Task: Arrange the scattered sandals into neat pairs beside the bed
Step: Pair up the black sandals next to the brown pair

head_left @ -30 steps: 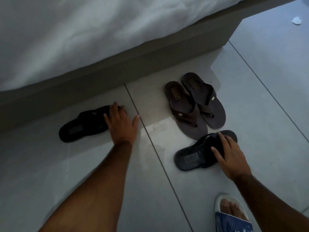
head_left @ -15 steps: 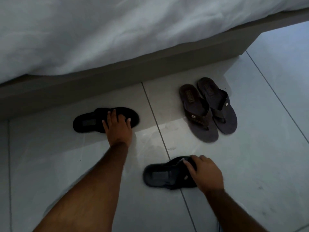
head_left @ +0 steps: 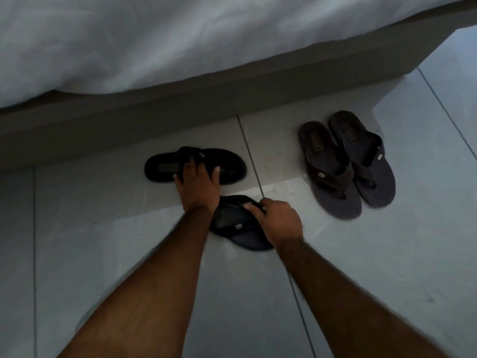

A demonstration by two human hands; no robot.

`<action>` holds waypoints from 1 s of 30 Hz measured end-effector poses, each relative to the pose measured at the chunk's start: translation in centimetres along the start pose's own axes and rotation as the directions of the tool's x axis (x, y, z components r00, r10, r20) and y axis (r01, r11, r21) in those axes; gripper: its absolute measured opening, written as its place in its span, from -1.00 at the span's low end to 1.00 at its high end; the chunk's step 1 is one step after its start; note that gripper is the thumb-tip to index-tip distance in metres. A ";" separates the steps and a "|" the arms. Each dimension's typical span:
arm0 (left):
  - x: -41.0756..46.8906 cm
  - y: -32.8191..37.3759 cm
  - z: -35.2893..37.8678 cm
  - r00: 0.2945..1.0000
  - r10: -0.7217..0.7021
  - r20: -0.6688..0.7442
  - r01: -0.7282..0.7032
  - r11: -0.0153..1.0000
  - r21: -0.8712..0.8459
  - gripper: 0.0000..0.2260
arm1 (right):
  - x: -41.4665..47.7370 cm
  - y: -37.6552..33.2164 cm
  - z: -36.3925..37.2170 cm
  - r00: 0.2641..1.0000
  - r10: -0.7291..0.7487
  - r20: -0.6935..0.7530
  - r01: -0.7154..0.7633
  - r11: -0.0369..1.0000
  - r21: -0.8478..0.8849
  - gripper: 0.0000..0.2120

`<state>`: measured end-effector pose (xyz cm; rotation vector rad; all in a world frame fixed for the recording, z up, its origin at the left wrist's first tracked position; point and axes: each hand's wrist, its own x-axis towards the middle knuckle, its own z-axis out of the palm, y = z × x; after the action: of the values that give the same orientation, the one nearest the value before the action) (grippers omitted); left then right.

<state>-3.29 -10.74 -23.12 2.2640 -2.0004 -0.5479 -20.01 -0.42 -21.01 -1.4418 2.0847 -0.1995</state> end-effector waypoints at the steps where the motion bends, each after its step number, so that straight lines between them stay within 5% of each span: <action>1: 0.2 0.5 0.3 0.999 0.033 0.005 -0.033 0.999 -0.001 -0.46 | 0.5 -0.4 0.1 1.000 -0.007 -0.007 0.007 1.000 0.010 -0.44; 7: 0.8 1.5 1.3 0.983 0.180 -0.039 -0.181 0.983 -0.021 -0.48 | 2.8 -1.7 -0.2 0.997 -0.060 -0.054 0.061 0.998 0.026 -0.44; 11: -2.3 0.4 0.7 0.964 0.045 -0.262 -0.101 0.974 -0.203 -0.47 | 5.5 -2.9 -1.9 0.924 -0.290 -0.250 0.277 0.957 -0.086 -0.59; 15: -7.6 0.6 1.6 0.930 -0.058 -0.364 -0.054 0.955 -0.290 -0.52 | 9.8 -5.3 -2.8 0.871 -0.488 0.052 0.490 0.858 -0.155 -0.49; 18: -10.4 2.0 2.5 0.956 -0.042 -0.290 -0.018 0.980 -0.200 -0.48 | 12.3 -6.6 -2.4 0.785 -0.516 0.342 0.589 0.794 -0.154 -0.49; 21: -11.1 2.8 3.3 0.993 -0.035 -0.111 0.031 0.999 -0.040 -0.21 | 13.1 -6.7 -2.1 0.756 -0.448 0.476 0.575 0.802 -0.159 -0.50; 24: -10.0 2.1 3.5 0.997 -0.074 -0.026 0.074 0.997 0.029 -0.06 | 12.6 -6.3 -2.2 0.784 -0.435 0.443 0.529 0.841 -0.110 -0.51; 30: -4.2 -0.7 0.8 0.998 -0.058 0.027 0.057 0.997 0.044 -0.09 | 11.3 -5.9 -2.7 0.867 -0.394 0.306 0.460 0.869 -0.184 -0.50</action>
<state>-3.21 -6.40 -23.17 2.3587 -1.9846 -0.5497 -19.42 -13.39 -20.54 -1.9661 1.5948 0.0856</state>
